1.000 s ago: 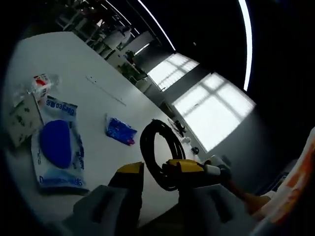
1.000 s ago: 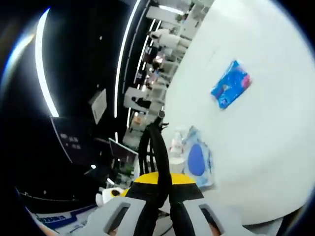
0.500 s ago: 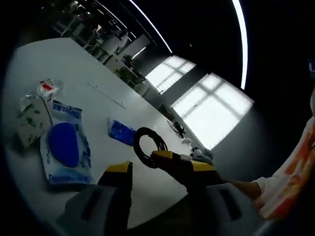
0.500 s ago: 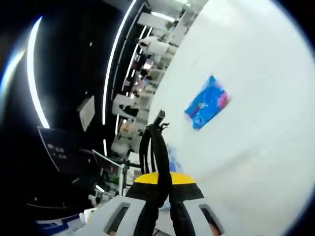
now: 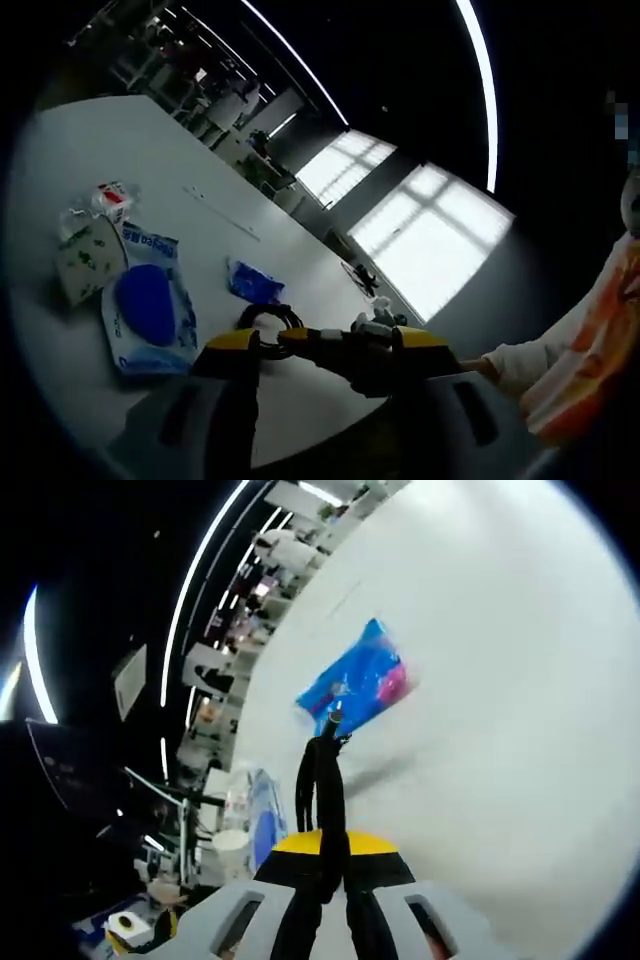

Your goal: Arrange the tabletop items into an orderly group along one side of the table until the central work area is clear of visible clutter.

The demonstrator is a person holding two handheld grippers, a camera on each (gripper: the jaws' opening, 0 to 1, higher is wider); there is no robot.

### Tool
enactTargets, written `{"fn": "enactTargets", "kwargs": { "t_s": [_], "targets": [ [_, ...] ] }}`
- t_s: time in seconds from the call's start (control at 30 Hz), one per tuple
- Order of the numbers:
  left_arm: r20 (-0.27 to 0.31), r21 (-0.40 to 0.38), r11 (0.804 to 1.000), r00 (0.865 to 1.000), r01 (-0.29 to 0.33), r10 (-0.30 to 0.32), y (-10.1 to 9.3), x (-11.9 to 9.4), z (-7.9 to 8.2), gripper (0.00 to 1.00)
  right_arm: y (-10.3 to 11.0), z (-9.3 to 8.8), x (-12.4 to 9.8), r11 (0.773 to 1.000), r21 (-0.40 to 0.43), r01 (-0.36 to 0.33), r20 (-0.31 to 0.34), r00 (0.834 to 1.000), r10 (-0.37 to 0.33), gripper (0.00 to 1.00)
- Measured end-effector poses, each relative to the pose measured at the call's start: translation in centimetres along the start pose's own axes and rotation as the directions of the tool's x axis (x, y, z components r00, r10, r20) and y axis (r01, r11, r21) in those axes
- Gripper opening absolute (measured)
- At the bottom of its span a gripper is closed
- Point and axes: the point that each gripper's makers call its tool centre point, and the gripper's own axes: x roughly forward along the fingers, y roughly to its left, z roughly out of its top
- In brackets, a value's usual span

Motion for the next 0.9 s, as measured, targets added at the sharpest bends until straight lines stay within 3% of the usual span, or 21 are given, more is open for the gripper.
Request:
{"fn": "enactTargets", "kwargs": {
  "t_s": [0.2,0.37,0.6,0.63,0.7,0.9],
  "targets": [
    [0.013,-0.005,1.0,1.0,-0.019,0.02,0.5,-0.5,-0.1,0.52,-0.5,0.3,0.0,1.0,0.003,0.02,-0.001,1.0,-0.02,0.02],
    [0.022,-0.01,1.0,1.0,-0.012,0.012,0.3,-0.5,-0.1,0.52,-1.7,0.4,0.1,0.995,0.074,0.071,0.006,0.997,-0.072,0.03],
    [0.017,-0.021,1.0,1.0,0.002,-0.002,0.0,-0.4,-0.3,0.53,-1.9,0.4,0.1,0.996,0.018,0.088,0.016,0.996,-0.088,0.06],
    [0.016,-0.02,1.0,1.0,0.003,-0.003,0.0,-0.5,-0.3,0.53,-2.4,0.4,0.2,0.991,-0.072,0.116,0.01,0.993,-0.116,0.07],
    [0.022,-0.024,1.0,1.0,-0.001,0.001,0.2,-0.5,-0.2,0.53,-2.6,0.3,0.1,0.981,-0.133,0.14,0.005,0.99,-0.14,0.08],
    [0.034,-0.043,0.999,0.999,-0.003,0.005,0.6,-0.5,-0.1,0.54,-2.7,0.8,-0.3,0.971,-0.178,0.157,0.033,0.988,-0.154,0.12]
  ]
}}
